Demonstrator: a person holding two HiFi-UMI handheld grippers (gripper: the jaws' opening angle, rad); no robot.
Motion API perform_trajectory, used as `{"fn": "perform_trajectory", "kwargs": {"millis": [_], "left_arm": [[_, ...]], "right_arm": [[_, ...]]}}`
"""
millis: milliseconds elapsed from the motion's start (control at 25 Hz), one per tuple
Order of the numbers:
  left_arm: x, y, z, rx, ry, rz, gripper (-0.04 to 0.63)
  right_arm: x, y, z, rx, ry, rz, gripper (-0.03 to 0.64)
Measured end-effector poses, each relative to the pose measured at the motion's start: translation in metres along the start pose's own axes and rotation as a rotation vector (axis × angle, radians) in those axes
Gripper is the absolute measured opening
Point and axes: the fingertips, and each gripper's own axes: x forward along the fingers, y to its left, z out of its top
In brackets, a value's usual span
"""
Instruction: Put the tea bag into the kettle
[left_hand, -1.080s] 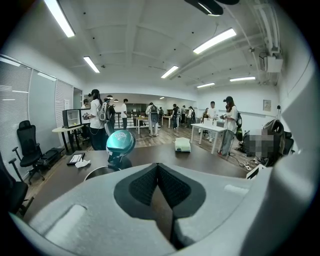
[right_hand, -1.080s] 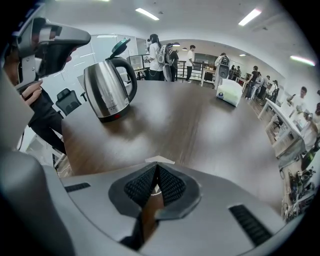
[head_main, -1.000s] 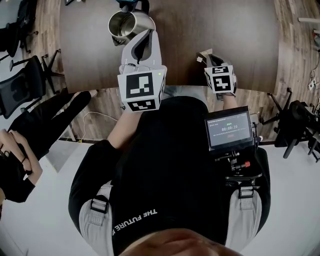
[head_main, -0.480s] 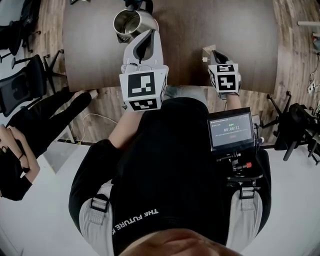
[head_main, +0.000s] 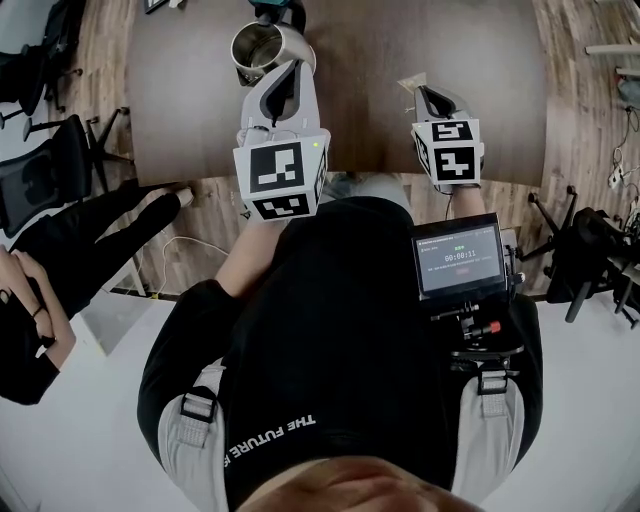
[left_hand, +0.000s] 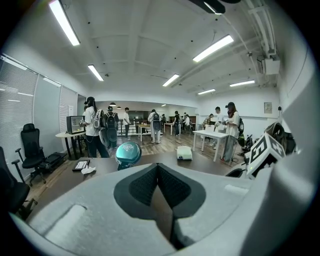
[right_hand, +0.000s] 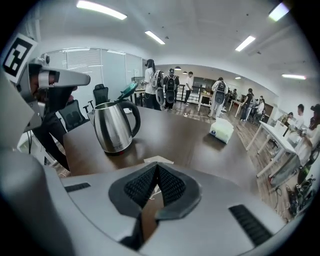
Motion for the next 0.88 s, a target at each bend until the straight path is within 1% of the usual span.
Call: {"fn": "perform_trajectory", "kwargs": {"millis": [400, 880], "left_arm": [[-0.002, 0.009, 0.015, -0.004, -0.038, 0.02, 0.003], [-0.009, 0.022, 0.027, 0.002, -0.071, 0.045, 0.003]], "right_arm": [[-0.027, 0.002, 0.07, -0.034, -0.126, -0.024, 0.008], [-0.046, -0.001, 0.111, -0.051, -0.223, -0.055, 0.008]]}}
